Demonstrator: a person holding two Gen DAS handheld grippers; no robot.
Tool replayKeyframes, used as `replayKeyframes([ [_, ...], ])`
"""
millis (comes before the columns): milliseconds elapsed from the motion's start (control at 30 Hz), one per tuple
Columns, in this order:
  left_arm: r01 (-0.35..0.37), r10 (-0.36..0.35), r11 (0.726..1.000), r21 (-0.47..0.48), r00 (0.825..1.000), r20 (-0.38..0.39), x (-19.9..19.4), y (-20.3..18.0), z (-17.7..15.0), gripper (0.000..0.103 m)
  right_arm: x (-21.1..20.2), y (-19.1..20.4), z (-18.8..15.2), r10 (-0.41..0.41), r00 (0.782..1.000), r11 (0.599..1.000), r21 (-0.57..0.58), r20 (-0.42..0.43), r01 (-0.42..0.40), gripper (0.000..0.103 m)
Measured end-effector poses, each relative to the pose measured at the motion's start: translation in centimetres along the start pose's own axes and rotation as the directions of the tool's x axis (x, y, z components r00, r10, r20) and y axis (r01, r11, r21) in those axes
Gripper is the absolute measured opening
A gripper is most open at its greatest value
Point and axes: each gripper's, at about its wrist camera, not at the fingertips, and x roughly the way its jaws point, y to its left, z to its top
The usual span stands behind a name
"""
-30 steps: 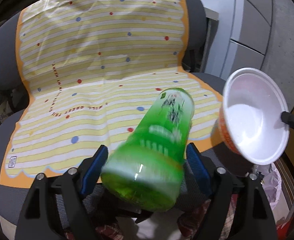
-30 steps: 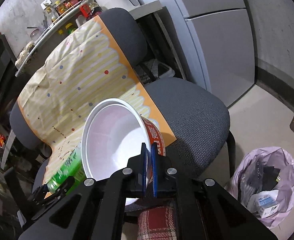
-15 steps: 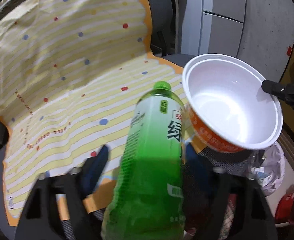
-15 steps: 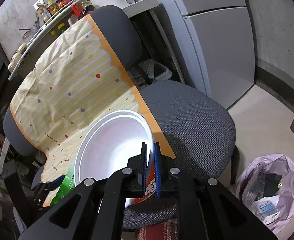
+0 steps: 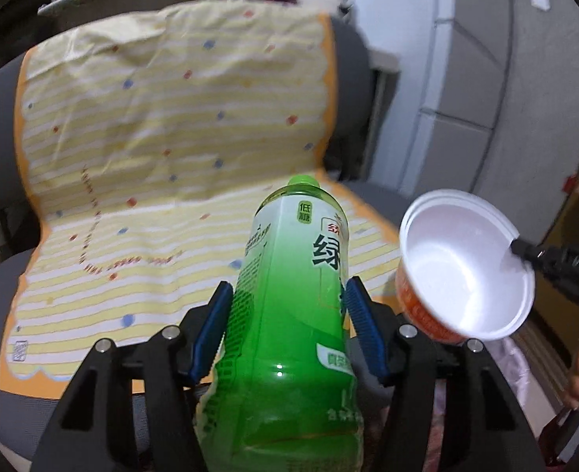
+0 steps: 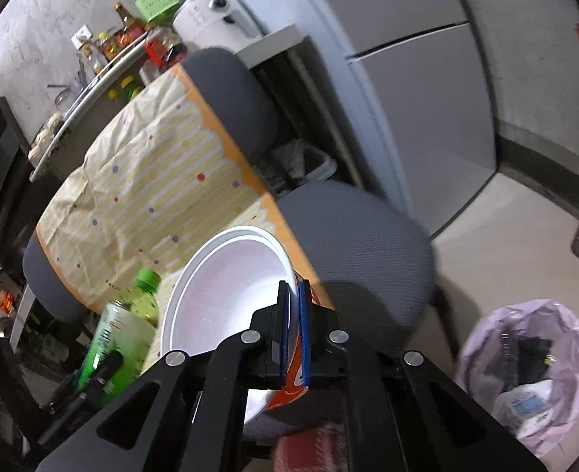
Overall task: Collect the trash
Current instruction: 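Lift the green bottle and paper cup and carry both over the trash bag, then open the right tool to drop the cup while the left opens to drop the bottle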
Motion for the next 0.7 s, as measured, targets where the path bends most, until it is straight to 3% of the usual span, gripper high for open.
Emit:
replayKeyframes([
  [233,0.152,-0.157,0.984,0.095,0.986,0.047,-0.4,-7.7,0.1,0.058,-6.6,-6.4,-0.3,-0.132,0.989,0.990,0.067,0.072,0.127,0.006],
  [400,0.234,-0.241,0.958,0.167,0.970,0.017,0.3,-13.2,-0.6,0.058,-10.0,-12.1,-1.7,-0.241,0.967,0.962,0.149,0.084,0.227,0.006],
  [700,0.281,-0.274,0.932,0.231,0.960,-0.062,2.3,-17.7,-2.0,0.058,-10.3,-20.1,-4.0,-0.326,0.945,0.901,0.310,0.023,0.303,0.012],
])
